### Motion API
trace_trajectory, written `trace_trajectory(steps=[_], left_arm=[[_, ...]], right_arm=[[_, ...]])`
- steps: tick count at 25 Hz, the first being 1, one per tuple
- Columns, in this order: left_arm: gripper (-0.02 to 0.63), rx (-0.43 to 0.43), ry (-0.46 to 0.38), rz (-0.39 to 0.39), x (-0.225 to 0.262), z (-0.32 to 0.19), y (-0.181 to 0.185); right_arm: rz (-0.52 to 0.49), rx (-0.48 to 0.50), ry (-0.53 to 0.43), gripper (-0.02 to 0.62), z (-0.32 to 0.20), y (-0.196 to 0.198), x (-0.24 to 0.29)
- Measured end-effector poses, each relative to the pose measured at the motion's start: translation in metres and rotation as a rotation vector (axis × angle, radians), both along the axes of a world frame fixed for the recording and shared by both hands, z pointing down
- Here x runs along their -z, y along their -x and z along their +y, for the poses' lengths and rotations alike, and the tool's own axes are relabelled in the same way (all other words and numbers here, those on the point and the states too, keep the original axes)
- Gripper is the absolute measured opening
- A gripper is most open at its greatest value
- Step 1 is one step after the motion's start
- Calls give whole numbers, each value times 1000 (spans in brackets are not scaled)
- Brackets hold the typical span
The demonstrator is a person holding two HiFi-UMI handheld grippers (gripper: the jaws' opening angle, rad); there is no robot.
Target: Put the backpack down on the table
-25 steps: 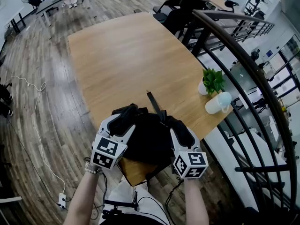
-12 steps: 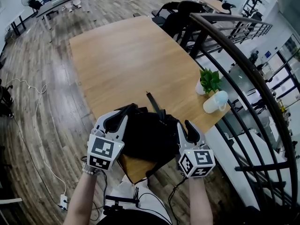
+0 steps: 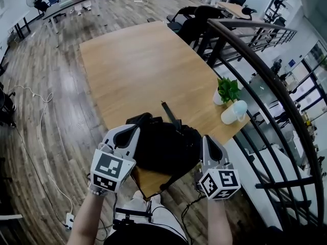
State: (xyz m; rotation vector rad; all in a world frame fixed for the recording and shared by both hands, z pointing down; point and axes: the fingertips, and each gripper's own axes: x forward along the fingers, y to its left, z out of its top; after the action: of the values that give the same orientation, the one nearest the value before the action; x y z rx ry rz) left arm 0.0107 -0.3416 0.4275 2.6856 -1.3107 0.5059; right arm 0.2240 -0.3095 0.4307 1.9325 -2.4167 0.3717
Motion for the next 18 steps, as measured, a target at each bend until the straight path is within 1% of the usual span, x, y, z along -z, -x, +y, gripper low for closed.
trace_trajectory(steps=[3, 5, 11, 15, 18], left_arm=[[6, -9, 3, 16, 7, 15, 0], [6, -14, -2, 11, 8, 25, 1], [6, -24, 17, 39, 7, 53, 1], [6, -56, 3, 26, 6, 72, 0], [6, -56, 2, 20, 4, 83, 3]], right_arm=[[14, 10, 5, 9, 13, 5, 3], [18, 16, 7, 9, 21, 8, 4], [3, 43, 6, 8, 45, 22, 6], [-13, 68, 5, 8, 58, 34, 8], [-20, 78, 10, 9, 65, 36, 7]])
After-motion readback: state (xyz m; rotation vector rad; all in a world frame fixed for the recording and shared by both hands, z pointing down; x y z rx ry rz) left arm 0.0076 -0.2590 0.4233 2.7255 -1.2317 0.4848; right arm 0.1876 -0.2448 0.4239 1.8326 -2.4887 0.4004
